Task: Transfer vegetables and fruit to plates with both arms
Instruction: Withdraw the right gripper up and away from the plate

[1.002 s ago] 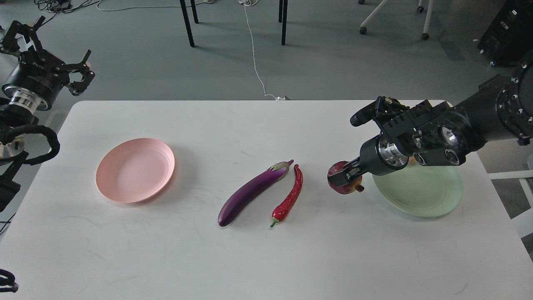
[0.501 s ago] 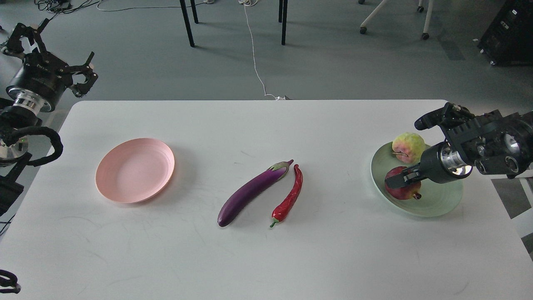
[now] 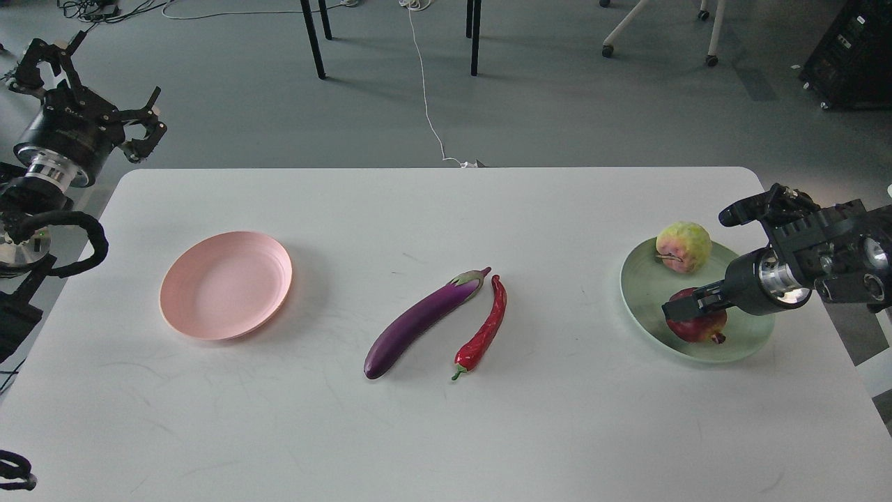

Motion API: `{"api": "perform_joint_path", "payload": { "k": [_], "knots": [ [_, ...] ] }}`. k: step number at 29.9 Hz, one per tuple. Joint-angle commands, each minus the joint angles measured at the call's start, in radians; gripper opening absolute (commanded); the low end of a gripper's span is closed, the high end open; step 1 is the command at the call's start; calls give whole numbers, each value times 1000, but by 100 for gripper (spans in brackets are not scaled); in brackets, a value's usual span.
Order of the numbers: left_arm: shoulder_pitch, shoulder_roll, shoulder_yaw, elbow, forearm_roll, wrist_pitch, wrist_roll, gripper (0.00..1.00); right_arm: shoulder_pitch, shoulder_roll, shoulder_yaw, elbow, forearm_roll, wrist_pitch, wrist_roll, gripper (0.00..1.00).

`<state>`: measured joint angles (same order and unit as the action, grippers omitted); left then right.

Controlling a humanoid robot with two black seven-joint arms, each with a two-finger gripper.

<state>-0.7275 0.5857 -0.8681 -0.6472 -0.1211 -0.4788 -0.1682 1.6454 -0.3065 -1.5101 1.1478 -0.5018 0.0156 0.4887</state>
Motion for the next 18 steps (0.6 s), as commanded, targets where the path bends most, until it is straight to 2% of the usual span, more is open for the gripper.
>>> {"api": "perform_joint_path", "payload": {
  "k": [1, 7, 10, 13, 18],
  "knots": [
    [-7, 6, 1, 0, 4, -3, 6, 98, 25, -20, 25, -5, 11, -20, 0, 96],
    [-61, 8, 1, -5, 86, -10, 3, 98, 62, -109, 253, -157, 62, -2, 0, 97],
    [-75, 11, -3, -15, 112, -10, -4, 98, 54, -150, 416, -252, 63, 52, 0, 98],
    [-96, 22, 0, -34, 121, -10, -4, 98, 1, -195, 609, -342, 63, 139, 0, 98],
    [-108, 39, 0, -152, 259, -10, 0, 98, -166, -194, 965, -572, 63, 228, 0, 98]
  ]
}}
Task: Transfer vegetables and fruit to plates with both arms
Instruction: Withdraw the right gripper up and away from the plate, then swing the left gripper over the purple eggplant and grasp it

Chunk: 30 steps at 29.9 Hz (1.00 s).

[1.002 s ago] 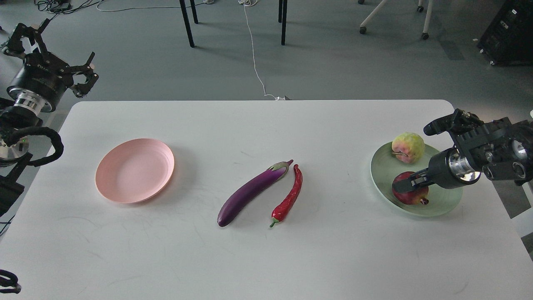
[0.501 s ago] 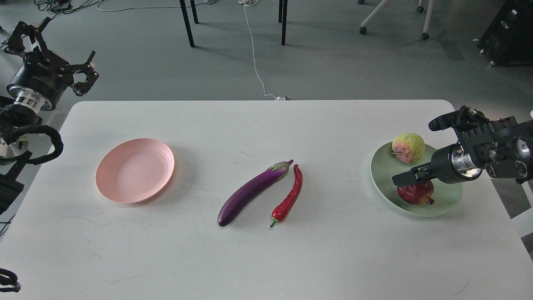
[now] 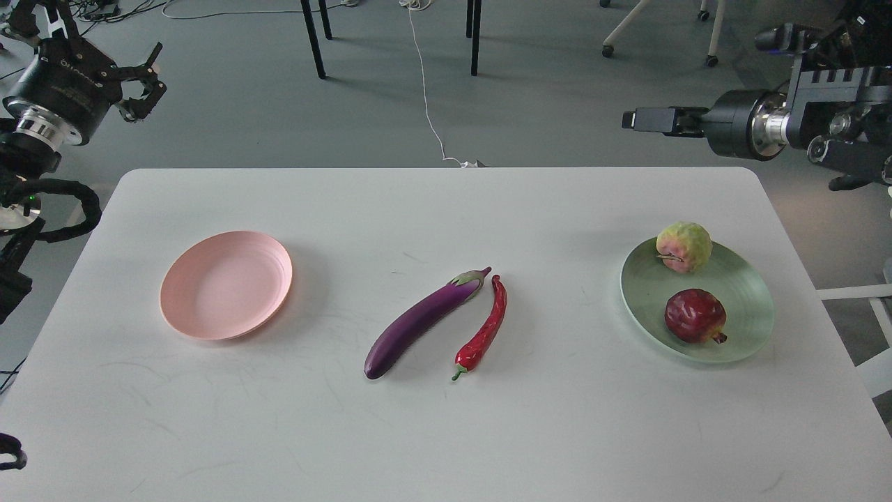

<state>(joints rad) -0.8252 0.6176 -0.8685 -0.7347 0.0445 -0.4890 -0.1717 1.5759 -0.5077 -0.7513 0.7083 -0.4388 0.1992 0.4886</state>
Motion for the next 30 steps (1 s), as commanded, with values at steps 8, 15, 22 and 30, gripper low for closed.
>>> {"api": "perform_joint_path", "payload": {
  "k": [8, 15, 22, 30],
  "knots": [
    [-15, 40, 63, -276, 521, 3, 3, 98, -327, 77, 798, -214, 2, 63, 0, 99],
    [-14, 57, 78, -396, 868, 0, 1, 98, -450, 78, 1147, -207, 159, 65, 0, 99],
    [-6, 62, 247, -661, 1259, 29, 8, 98, -557, 72, 1210, -219, 518, 155, 0, 99],
    [-22, 33, 491, -756, 1776, 50, 24, 98, -784, 78, 1467, -205, 677, 290, 0, 99]
  ]
}}
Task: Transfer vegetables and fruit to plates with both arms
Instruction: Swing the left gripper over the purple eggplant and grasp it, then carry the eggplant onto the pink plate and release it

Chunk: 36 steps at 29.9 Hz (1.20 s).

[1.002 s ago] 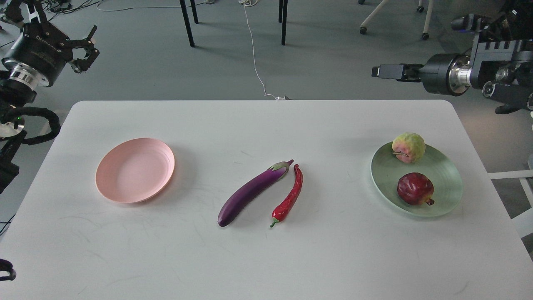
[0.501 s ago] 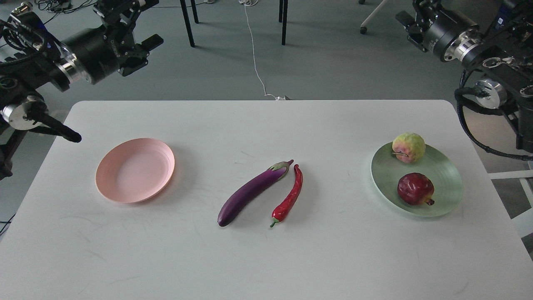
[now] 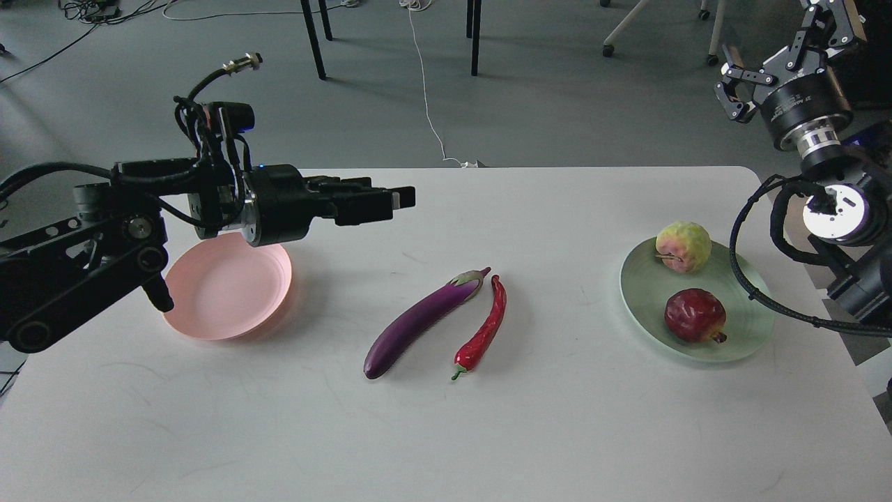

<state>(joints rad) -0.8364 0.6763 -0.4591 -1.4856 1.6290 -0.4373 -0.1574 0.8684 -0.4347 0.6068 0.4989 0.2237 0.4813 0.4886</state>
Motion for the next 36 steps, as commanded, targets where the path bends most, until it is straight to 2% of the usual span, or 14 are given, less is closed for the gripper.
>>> {"api": "perform_joint_path", "payload": {
  "k": [1, 4, 6, 8, 16, 22, 25, 31, 33, 36],
  "knots": [
    [-15, -59, 100, -4, 260, -4, 24, 98, -101, 7, 138, 7, 16, 7, 0, 99],
    [-20, -205, 145, 8, 420, -18, 96, 98, -172, 7, 177, 46, 16, 7, 0, 99],
    [-23, -268, 174, 42, 468, -37, 151, 98, -209, 1, 182, 73, 17, 7, 0, 99],
    [-21, -306, 198, 89, 486, -51, 185, 98, -227, -7, 192, 84, 17, 7, 0, 99],
    [-12, -365, 208, 208, 491, -50, 194, 96, -259, -38, 200, 82, 16, 7, 0, 99],
    [-7, -376, 250, 217, 493, -37, 196, 76, -267, -36, 200, 78, 16, 7, 0, 99],
    [-7, -377, 275, 226, 491, -29, 196, 63, -267, -33, 200, 79, 16, 7, 0, 99],
    [0, -371, 303, 229, 485, -29, 190, 25, -266, -32, 200, 79, 16, 7, 0, 99],
    [-1, -357, 301, 225, 485, -29, 188, 19, -267, -35, 200, 76, 14, 7, 0, 99],
    [-9, -330, 287, 211, 479, -29, 180, 16, -267, -35, 200, 73, 14, 7, 0, 99]
  ]
}}
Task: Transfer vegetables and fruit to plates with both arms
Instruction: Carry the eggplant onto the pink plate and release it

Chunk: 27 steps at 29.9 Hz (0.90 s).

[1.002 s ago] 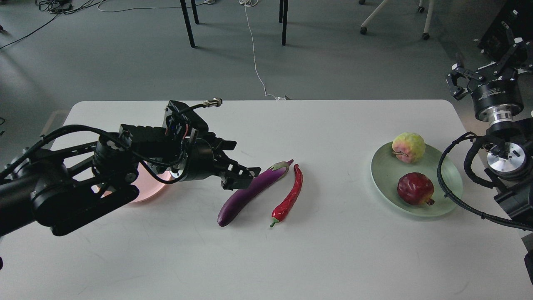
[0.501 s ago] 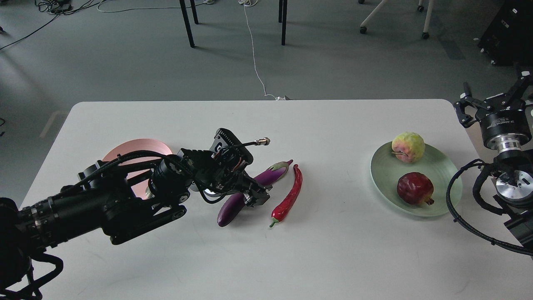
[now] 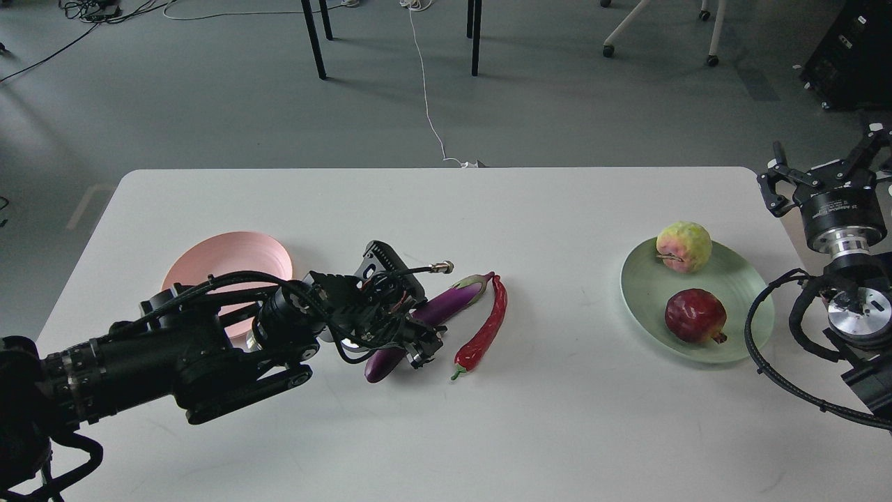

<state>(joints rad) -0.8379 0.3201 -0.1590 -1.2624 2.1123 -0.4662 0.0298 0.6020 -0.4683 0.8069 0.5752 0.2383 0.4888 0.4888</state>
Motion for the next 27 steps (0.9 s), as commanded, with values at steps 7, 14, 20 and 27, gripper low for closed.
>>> {"api": "perform_joint_path", "payload": {
  "k": [7, 14, 20, 27],
  "knots": [
    [-4, 318, -122, -192, -139, 0, -37, 17, 1, -6, 0, -6, 0, 0, 0, 99],
    [11, 554, -131, -140, -334, 58, -47, 19, 1, -6, -2, -8, -2, 0, 0, 99],
    [66, 557, -116, 41, -337, 89, -90, 20, 4, -4, -5, -6, -2, 0, 0, 99],
    [97, 504, -116, 140, -342, 126, -90, 42, 7, -10, -6, -6, -4, 0, 0, 99]
  ]
}}
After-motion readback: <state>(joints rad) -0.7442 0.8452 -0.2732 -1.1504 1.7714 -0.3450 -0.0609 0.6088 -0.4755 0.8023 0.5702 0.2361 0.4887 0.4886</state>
